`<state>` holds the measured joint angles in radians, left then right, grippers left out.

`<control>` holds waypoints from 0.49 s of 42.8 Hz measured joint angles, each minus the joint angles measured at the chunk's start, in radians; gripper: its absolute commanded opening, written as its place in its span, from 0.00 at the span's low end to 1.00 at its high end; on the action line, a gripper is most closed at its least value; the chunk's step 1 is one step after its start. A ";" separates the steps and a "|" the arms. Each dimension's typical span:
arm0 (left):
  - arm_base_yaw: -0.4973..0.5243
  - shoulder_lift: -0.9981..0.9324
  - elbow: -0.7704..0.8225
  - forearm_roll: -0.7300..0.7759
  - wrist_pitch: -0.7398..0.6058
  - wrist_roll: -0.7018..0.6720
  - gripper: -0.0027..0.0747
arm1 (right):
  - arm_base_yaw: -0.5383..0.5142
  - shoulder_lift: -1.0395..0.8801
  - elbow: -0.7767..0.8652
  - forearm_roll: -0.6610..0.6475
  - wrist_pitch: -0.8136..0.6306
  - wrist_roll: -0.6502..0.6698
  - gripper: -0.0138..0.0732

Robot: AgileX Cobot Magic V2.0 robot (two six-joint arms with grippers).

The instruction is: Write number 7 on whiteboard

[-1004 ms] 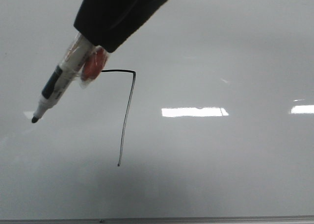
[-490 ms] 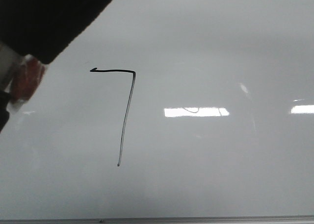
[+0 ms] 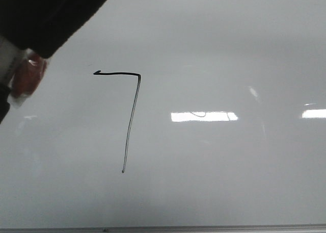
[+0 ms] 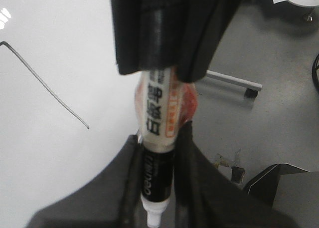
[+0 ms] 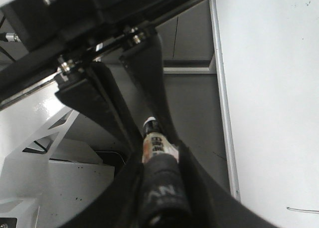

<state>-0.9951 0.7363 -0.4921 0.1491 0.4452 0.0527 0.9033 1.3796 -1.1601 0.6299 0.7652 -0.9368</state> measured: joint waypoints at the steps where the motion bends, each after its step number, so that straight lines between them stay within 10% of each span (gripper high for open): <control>1: 0.000 0.000 0.000 0.002 0.000 0.002 0.01 | 0.000 0.000 0.000 0.000 -0.002 0.000 0.37; 10: 0.000 0.000 0.000 0.000 0.007 -0.013 0.01 | 0.000 -0.004 0.000 0.018 -0.038 0.006 0.86; 21: 0.000 0.029 0.000 0.005 0.055 -0.053 0.01 | -0.034 -0.108 0.000 0.018 -0.068 0.045 0.89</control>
<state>-0.9951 0.7648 -0.4921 0.1543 0.5004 0.0000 0.8691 1.2716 -1.1601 0.6483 0.6975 -0.8914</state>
